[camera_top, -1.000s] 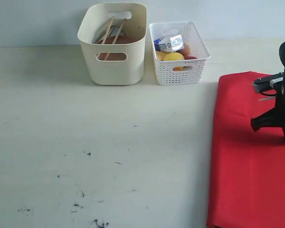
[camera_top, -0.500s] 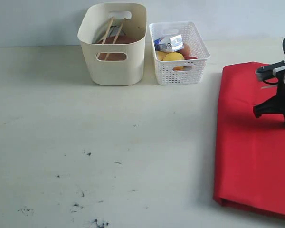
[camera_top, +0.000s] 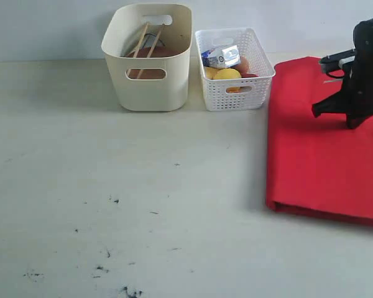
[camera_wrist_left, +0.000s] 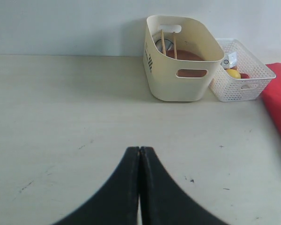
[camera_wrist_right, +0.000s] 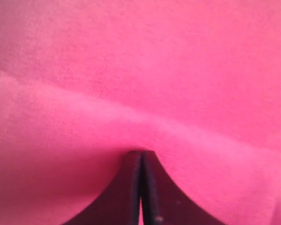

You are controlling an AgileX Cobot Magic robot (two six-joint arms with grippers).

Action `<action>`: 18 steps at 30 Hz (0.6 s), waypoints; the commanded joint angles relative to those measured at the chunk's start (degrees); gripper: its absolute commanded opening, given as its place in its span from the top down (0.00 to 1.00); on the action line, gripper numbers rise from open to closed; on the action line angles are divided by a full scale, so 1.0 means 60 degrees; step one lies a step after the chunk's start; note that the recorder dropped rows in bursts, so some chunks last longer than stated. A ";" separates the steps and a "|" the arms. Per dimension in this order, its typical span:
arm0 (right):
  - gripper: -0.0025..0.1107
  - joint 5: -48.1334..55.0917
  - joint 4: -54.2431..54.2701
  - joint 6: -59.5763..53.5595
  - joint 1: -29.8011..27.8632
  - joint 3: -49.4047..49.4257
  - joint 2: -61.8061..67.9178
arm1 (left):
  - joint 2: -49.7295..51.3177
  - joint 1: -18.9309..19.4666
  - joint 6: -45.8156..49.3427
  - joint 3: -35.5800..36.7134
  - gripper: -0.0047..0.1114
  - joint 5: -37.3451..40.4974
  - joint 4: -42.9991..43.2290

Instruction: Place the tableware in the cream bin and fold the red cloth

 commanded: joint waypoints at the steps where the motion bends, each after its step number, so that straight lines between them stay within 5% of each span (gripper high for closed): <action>1: 0.98 -0.0505 0.1196 -0.0632 -0.0003 -0.1028 0.1170 | -0.0049 0.0020 -0.0081 0.0061 0.96 -0.0059 0.0011; 18: 0.98 0.0326 0.2082 -0.0783 -0.0162 -0.5327 0.3405 | -0.0049 0.0020 -0.0081 0.0061 0.96 -0.0059 0.0011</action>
